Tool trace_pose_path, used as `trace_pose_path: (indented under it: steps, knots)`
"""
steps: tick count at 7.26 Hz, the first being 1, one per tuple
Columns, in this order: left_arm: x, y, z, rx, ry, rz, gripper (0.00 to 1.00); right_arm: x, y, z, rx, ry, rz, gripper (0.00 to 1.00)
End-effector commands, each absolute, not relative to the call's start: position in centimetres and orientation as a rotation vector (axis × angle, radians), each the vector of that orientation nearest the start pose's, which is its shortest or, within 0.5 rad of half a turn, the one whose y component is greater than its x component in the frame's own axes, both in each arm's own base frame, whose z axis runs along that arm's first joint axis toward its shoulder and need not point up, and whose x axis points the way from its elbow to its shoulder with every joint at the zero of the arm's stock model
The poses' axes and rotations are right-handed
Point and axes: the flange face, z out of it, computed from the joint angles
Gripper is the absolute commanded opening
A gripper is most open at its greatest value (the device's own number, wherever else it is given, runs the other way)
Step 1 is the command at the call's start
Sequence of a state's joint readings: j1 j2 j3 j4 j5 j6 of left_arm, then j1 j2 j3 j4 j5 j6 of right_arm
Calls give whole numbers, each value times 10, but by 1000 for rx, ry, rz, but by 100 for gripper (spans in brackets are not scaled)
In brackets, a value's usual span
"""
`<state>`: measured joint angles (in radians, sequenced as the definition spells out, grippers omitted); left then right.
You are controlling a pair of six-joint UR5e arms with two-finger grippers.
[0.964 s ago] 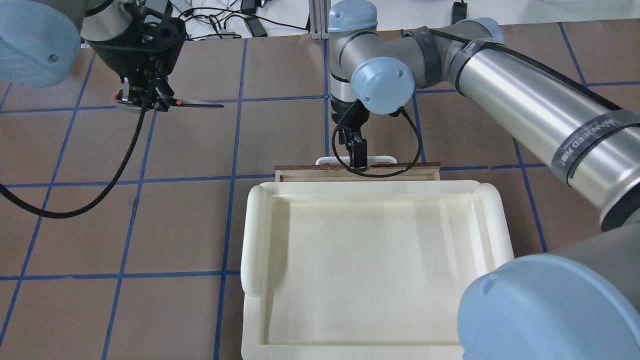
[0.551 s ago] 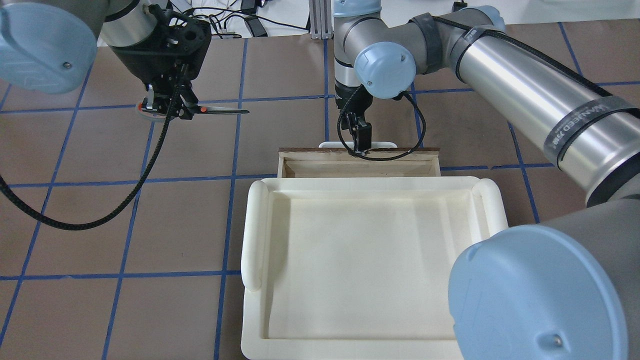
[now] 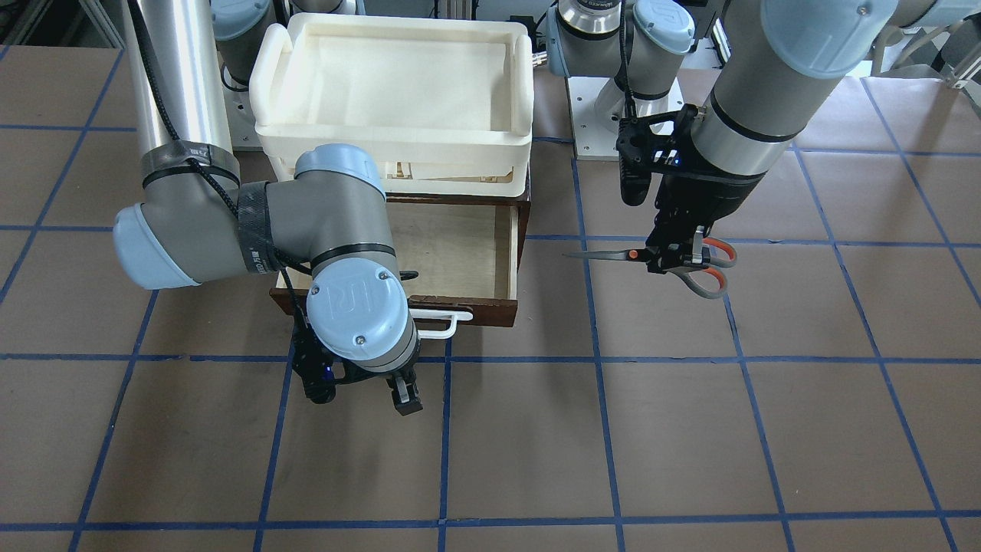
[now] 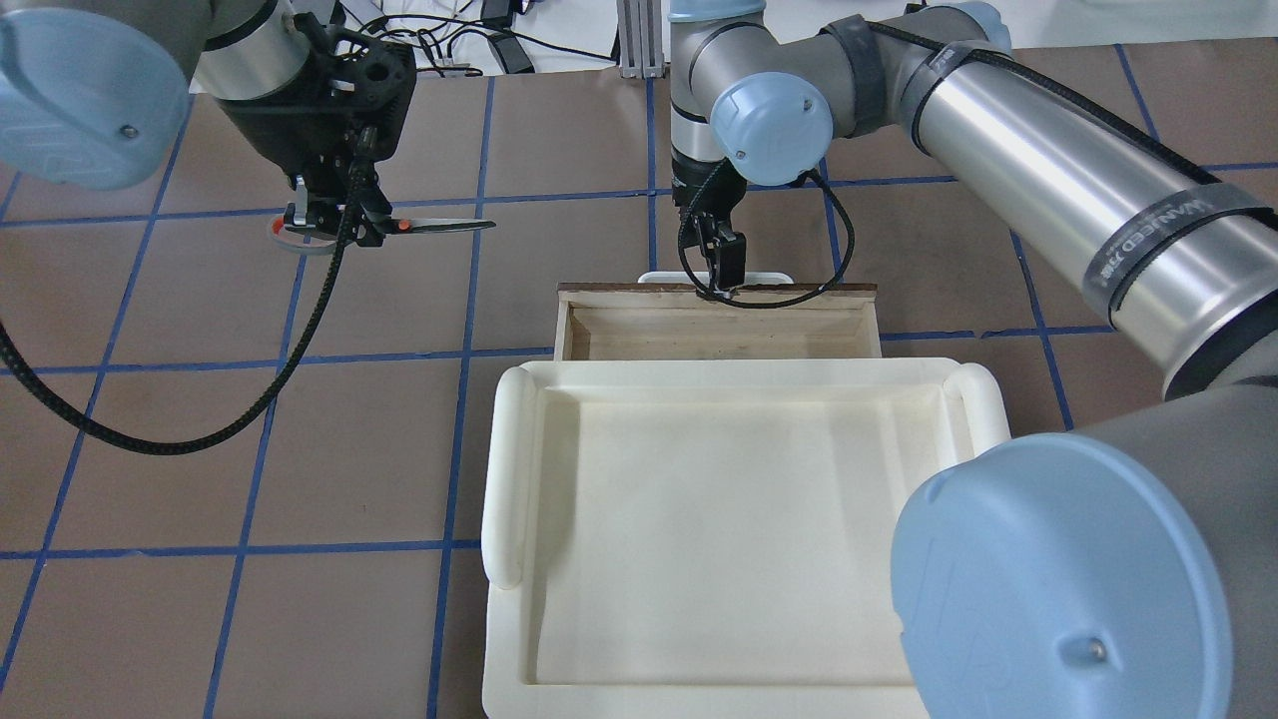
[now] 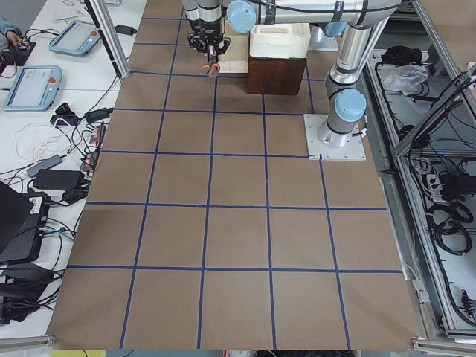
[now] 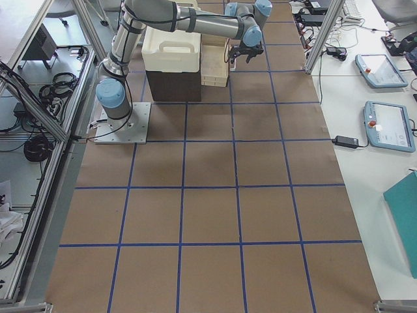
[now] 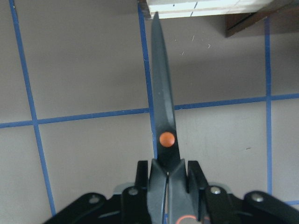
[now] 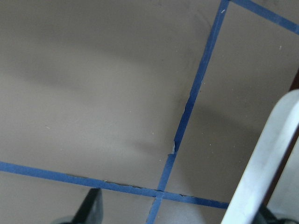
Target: Place scissors in drawer with both arms
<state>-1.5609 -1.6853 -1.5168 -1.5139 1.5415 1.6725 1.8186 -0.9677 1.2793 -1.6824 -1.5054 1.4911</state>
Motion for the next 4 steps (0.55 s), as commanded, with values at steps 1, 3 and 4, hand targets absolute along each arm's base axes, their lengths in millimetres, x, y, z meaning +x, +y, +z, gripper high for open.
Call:
trace_pose_path:
  steps: [1, 3, 4]
  knots:
    - [-130, -542, 462, -2309, -2103, 36, 0, 306, -645, 270, 1878, 2629, 269, 100]
    - [-129, -542, 460, -2314, -2107, 18, 0, 309, -655, 273, 1869, 2618, 245, 100]
    - [-129, -542, 461, -2315, -2105, 25, 0, 310, -658, 276, 1849, 2624, 234, 100]
